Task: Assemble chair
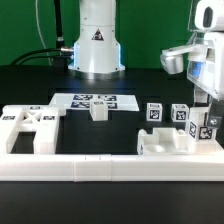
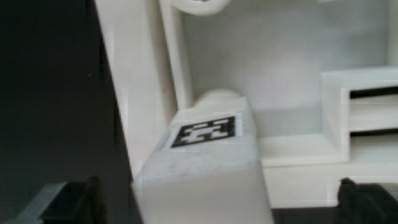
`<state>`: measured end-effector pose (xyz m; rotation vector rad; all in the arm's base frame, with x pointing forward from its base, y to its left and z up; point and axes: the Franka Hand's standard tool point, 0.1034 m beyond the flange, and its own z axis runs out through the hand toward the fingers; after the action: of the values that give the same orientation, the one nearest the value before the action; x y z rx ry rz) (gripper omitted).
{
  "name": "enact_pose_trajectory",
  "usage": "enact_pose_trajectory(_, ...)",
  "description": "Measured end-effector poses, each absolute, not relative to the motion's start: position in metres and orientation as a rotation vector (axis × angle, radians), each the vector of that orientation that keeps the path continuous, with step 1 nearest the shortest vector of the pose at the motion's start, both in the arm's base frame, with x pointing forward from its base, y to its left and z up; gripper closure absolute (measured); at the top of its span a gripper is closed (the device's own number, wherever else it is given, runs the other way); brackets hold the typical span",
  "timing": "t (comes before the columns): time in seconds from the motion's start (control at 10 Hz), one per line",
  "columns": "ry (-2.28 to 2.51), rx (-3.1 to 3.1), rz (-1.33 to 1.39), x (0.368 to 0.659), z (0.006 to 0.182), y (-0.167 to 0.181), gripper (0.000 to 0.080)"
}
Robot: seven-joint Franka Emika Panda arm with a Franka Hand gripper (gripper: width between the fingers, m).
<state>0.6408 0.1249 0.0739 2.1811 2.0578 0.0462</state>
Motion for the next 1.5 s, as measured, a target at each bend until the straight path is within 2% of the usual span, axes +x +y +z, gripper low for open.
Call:
enact_pose_trajectory(0.2, 2.142, 2.081, 0.028, 0.642, 0.074, 0.121, 0.0163)
enact_pose_trajectory(0.3, 2.157, 2.065, 0.013, 0.642, 0.074, 0.118, 0.0332)
enact_pose_trajectory(0.4, 2.154, 2.073, -0.007, 0.642, 0.074, 0.115, 0.0332)
enact_pose_trajectory(0.5, 2.152, 2.076, -0.005, 0.642, 0.075, 0.115, 0.0512)
enact_pose_trajectory(0.8, 2.112, 2.117, -0.003, 0.642, 0.075, 0.114, 0.0511)
enact_pose_trajectory(1.1, 1.695, 2.476, 0.008, 0.64, 0.075, 0.112, 0.0511)
enact_pose_trajectory(1.5, 1.37, 2.675, 0.01, 0.638, 0.075, 0.11, 0.0511)
